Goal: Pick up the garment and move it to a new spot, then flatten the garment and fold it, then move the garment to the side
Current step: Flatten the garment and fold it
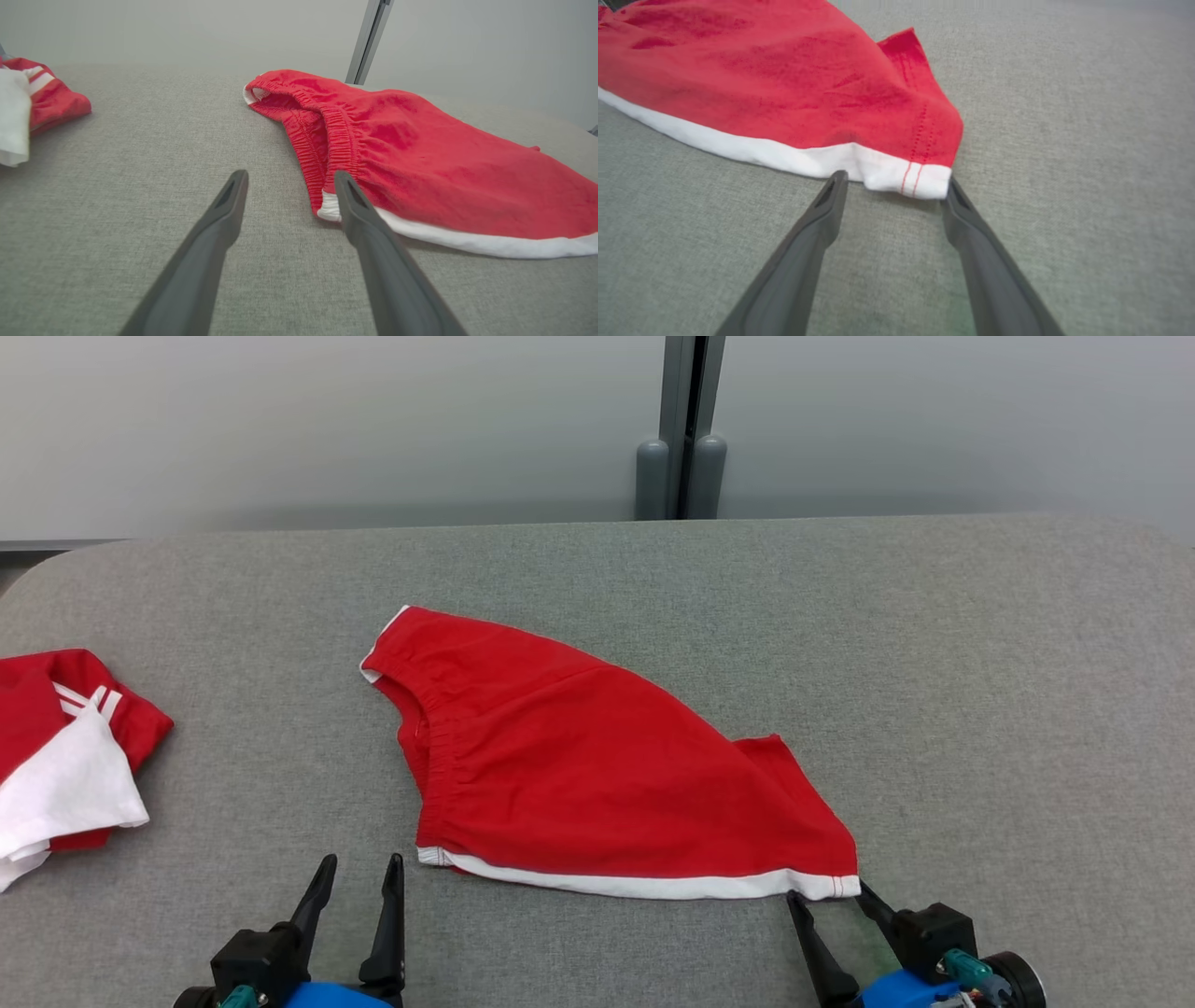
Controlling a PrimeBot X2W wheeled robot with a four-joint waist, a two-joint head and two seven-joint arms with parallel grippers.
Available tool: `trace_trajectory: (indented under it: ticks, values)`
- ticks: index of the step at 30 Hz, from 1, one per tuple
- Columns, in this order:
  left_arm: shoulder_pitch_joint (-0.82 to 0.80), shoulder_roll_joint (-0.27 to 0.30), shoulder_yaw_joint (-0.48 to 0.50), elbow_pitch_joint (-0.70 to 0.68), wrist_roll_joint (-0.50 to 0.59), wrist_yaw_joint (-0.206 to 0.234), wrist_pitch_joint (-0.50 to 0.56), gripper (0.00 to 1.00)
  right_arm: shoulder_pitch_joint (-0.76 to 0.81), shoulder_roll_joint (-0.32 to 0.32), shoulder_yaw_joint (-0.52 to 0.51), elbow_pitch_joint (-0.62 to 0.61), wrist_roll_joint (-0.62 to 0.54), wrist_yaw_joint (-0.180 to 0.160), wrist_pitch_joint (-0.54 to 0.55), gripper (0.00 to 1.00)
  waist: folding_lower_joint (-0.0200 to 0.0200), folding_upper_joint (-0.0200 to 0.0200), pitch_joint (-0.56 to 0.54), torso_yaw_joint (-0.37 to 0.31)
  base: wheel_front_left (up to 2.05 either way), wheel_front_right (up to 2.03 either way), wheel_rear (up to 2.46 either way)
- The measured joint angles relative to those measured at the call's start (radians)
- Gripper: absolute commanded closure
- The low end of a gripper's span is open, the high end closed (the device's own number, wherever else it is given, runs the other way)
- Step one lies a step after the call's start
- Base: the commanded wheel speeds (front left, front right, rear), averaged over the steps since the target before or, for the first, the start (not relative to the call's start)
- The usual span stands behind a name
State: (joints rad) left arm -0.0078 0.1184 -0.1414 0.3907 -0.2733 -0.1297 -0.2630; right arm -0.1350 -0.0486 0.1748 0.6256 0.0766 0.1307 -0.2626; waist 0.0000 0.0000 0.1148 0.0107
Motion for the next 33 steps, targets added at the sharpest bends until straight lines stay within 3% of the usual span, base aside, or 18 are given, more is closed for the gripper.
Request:
trace_trajectory:
  ticks: [15,16,18,19,21,25,33]
  values:
    - [0.0,0.005,-0.013,-0.01,-0.007,0.0,0.0,0.0,0.041,0.0,0.015,-0.109,0.075,0.0,0.0,0.02,0.0,0.0,0.013,-0.012,0.0,0.0,0.0]
    - [0.0,0.005,-0.013,-0.01,-0.007,0.0,0.0,0.0,0.041,0.0,0.011,-0.111,0.075,0.0,0.0,0.12,0.0,0.0,0.015,-0.012,0.0,0.0,0.0]
    - [0.0,0.008,-0.015,-0.011,-0.008,0.0,0.0,0.0,0.041,0.0,0.012,-0.115,0.082,0.0,0.0,0.44,0.0,0.0,0.019,-0.013,0.0,0.0,0.0]
    - [0.0,0.009,-0.015,-0.01,-0.009,0.0,0.0,0.0,0.041,0.0,0.012,-0.119,0.085,0.0,0.0,0.56,0.0,0.0001,0.02,-0.013,0.0,0.0,0.0]
    - [-0.001,0.011,-0.017,-0.01,-0.01,0.0,0.0,0.0,0.041,0.0,0.01,-0.124,0.094,0.0,0.0,0.65,0.0,0.0,0.023,-0.013,0.0,0.0,0.0]
    - [-0.01,0.011,-0.023,-0.01,-0.015,0.0,0.0,0.0,0.04,0.0,0.004,-0.121,0.092,0.0,0.0,1.0,0.0,0.0,0.024,-0.012,0.0,0.0,0.0]
    - [-0.01,0.017,-0.074,-0.023,-0.048,0.0,0.0,0.0,0.036,0.0,-0.078,-0.127,0.069,0.0,0.0,1.0,0.0,0.0,0.02,-0.013,0.0,0.0,0.0]
